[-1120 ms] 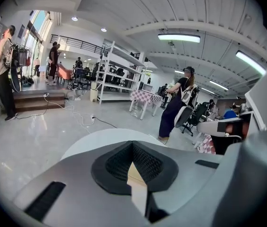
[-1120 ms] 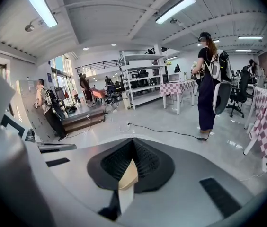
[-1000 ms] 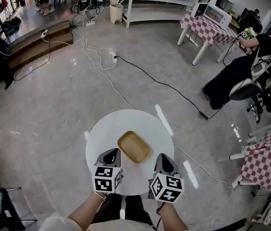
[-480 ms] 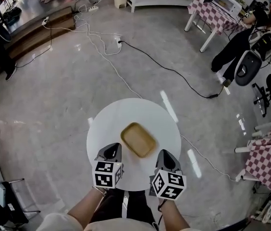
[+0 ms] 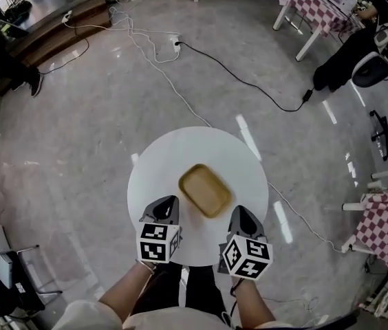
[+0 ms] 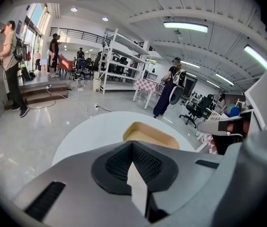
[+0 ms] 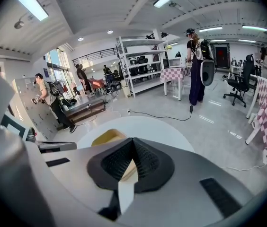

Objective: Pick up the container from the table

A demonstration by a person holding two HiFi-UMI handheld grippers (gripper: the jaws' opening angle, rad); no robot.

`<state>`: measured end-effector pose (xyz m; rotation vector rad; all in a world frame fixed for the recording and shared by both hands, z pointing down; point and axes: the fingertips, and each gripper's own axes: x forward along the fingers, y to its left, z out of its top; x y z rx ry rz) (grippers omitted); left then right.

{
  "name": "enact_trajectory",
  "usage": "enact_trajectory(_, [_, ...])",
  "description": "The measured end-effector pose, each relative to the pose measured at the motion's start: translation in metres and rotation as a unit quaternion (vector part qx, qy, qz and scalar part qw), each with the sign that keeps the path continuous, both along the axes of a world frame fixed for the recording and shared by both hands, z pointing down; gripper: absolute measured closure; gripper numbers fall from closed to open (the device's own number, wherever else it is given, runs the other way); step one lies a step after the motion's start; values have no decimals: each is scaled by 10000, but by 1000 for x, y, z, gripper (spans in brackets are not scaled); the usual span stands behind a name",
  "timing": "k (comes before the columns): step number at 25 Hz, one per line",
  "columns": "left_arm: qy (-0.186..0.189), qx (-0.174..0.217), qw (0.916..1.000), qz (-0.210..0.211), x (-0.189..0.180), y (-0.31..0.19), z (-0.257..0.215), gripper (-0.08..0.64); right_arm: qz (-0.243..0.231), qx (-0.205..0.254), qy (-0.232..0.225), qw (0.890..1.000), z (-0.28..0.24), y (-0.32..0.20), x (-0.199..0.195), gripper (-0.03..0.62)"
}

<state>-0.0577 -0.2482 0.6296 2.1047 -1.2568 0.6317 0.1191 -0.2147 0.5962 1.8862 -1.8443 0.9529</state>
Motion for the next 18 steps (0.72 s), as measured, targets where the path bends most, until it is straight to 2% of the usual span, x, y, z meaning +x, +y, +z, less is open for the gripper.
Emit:
enact_trajectory(8, [-12, -119, 9999, -33, 1, 0, 6, 554, -5, -52, -43, 10000, 5, 1, -3, 568])
enact_trajectory(18, [5, -185, 9996, 225, 7, -5, 11, 549, 37, -127, -55, 9999, 12, 3, -2, 568])
